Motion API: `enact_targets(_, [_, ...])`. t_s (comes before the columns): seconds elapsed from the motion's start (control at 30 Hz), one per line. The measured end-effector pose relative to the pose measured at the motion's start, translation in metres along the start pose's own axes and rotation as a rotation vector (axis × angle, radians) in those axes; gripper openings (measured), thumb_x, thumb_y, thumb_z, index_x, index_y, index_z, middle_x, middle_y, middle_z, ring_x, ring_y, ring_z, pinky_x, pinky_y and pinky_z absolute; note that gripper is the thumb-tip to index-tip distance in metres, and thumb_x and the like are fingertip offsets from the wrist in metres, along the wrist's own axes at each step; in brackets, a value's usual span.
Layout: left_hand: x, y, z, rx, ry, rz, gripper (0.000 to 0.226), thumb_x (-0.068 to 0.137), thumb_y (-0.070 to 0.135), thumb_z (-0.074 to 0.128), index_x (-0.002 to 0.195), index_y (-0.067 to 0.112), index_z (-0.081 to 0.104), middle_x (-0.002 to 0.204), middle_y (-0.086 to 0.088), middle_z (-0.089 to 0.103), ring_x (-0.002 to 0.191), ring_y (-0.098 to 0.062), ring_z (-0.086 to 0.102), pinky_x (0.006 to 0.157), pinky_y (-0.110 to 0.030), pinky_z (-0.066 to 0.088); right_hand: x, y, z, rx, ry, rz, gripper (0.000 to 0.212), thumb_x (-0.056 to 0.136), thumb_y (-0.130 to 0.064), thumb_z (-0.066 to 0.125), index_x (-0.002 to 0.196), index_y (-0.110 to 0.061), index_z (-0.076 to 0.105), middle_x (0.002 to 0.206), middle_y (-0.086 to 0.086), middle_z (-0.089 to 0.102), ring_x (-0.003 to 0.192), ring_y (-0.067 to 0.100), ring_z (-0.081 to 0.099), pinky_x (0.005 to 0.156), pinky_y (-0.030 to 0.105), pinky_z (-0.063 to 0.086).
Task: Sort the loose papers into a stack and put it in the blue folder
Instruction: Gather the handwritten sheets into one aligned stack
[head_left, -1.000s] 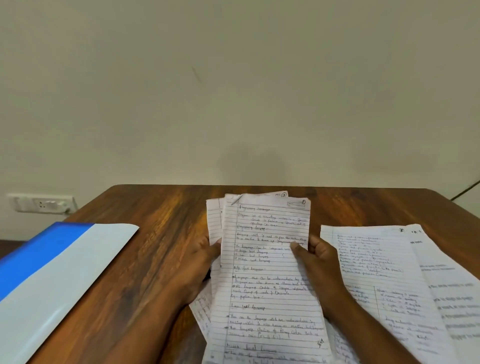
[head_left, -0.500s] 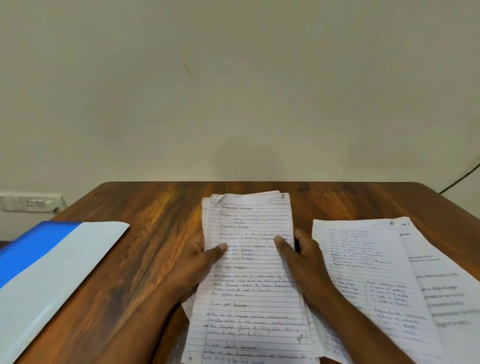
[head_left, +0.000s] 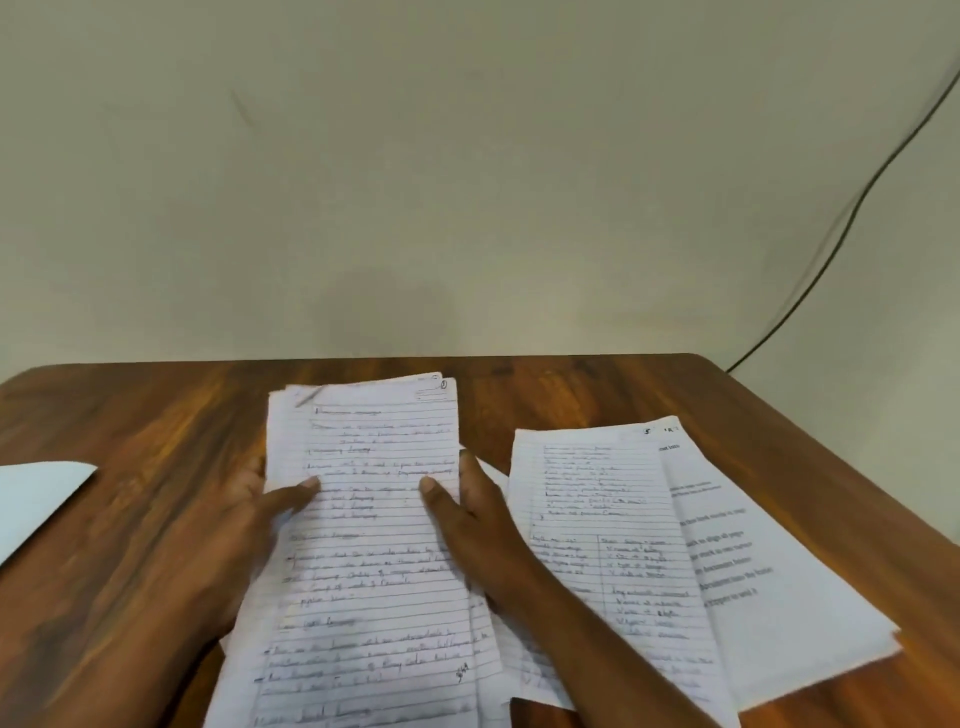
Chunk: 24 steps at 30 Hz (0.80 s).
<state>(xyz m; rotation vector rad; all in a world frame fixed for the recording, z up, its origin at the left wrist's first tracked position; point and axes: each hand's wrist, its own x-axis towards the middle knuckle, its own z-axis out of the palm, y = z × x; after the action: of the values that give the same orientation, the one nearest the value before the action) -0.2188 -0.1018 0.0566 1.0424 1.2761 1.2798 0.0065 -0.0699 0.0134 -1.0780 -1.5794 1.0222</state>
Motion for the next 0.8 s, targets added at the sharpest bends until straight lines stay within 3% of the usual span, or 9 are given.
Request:
enact_targets(0.07, [0.002, 0.001, -0.007, 0.021, -0.005, -0.002, 0.059, 0.080, 0.025, 0.074, 0.136, 0.024, 0.057, 0.122, -0.010, 0.076, 0.110, -0.040, 0.073, 0.103, -0.067, 0.050, -0.001, -0.001, 0.001, -0.004, 0.006, 0.010, 0.028, 0.108, -0.037, 0.053, 0.135, -0.032, 0.056, 0.135, -0.018, 0.068, 0.124, 0.001, 0.064, 0.107, 0.037, 0.055])
enact_targets(0.13, [0.003, 0.001, -0.007, 0.021, -0.033, -0.042, 0.057, 0.080, 0.024, 0.073, 0.135, 0.020, 0.058, 0.119, -0.012, 0.077, 0.106, -0.042, 0.074, 0.101, -0.066, 0.051, -0.001, -0.002, 0.000, -0.006, 0.000, 0.018, 0.028, 0.108, -0.039, 0.052, 0.135, -0.031, 0.057, 0.135, -0.018, 0.068, 0.126, 0.002, 0.063, 0.109, 0.040, 0.053])
enact_targets(0.27, [0.004, -0.004, 0.001, 0.052, -0.055, -0.096, 0.021, 0.096, 0.011, 0.064, 0.117, 0.009, 0.065, 0.102, -0.019, 0.079, 0.080, -0.036, 0.079, 0.079, -0.048, 0.060, -0.001, -0.003, 0.002, -0.006, -0.025, 0.034, 0.027, 0.107, -0.041, 0.051, 0.132, -0.031, 0.056, 0.135, -0.017, 0.068, 0.125, 0.002, 0.064, 0.108, 0.040, 0.055])
enact_targets(0.4, [0.001, -0.005, 0.007, 0.086, 0.032, -0.112, 0.006, 0.101, 0.009, 0.062, 0.106, 0.009, 0.065, 0.072, -0.008, 0.079, 0.062, -0.025, 0.075, 0.069, -0.038, 0.051, -0.002, -0.003, 0.002, 0.003, -0.023, 0.011, 0.024, 0.108, -0.038, 0.052, 0.130, -0.030, 0.057, 0.132, -0.016, 0.070, 0.123, 0.004, 0.065, 0.105, 0.041, 0.056])
enact_targets(0.47, [-0.005, -0.002, 0.010, 0.096, 0.037, -0.091, 0.007, 0.101, 0.006, 0.061, 0.101, 0.011, 0.065, 0.070, -0.004, 0.078, 0.056, -0.019, 0.075, 0.066, -0.037, 0.049, -0.002, -0.005, 0.000, 0.072, -0.002, 0.014, 0.020, 0.109, -0.030, 0.053, 0.126, -0.024, 0.060, 0.124, -0.008, 0.075, 0.116, 0.010, 0.071, 0.101, 0.046, 0.059])
enact_targets(0.57, [-0.009, 0.001, 0.012, 0.091, 0.048, -0.076, 0.006, 0.101, 0.006, 0.061, 0.104, 0.010, 0.064, 0.067, 0.000, 0.078, 0.055, -0.014, 0.074, 0.063, -0.032, 0.048, -0.003, -0.009, -0.003, 0.156, 0.032, 0.019, 0.015, 0.109, -0.023, 0.053, 0.122, -0.021, 0.061, 0.110, 0.001, 0.079, 0.104, 0.020, 0.076, 0.095, 0.053, 0.060])
enact_targets(0.63, [-0.007, 0.000, 0.009, 0.081, 0.045, -0.072, 0.010, 0.101, 0.007, 0.061, 0.110, 0.011, 0.063, 0.069, 0.001, 0.077, 0.059, -0.014, 0.074, 0.059, -0.027, 0.049, -0.003, -0.009, -0.003, 0.169, 0.040, -0.002, 0.016, 0.109, -0.019, 0.054, 0.122, -0.022, 0.063, 0.107, 0.000, 0.080, 0.102, 0.019, 0.077, 0.093, 0.049, 0.062])
enact_targets(0.8, [-0.004, -0.003, 0.005, 0.097, 0.021, -0.018, 0.015, 0.099, 0.005, 0.063, 0.114, 0.009, 0.066, 0.086, -0.004, 0.081, 0.072, -0.017, 0.077, 0.053, -0.015, 0.055, -0.002, -0.003, 0.003, 0.079, 0.020, -0.052, 0.025, 0.108, -0.019, 0.057, 0.130, -0.024, 0.067, 0.122, -0.007, 0.077, 0.115, 0.013, 0.072, 0.097, 0.042, 0.061])
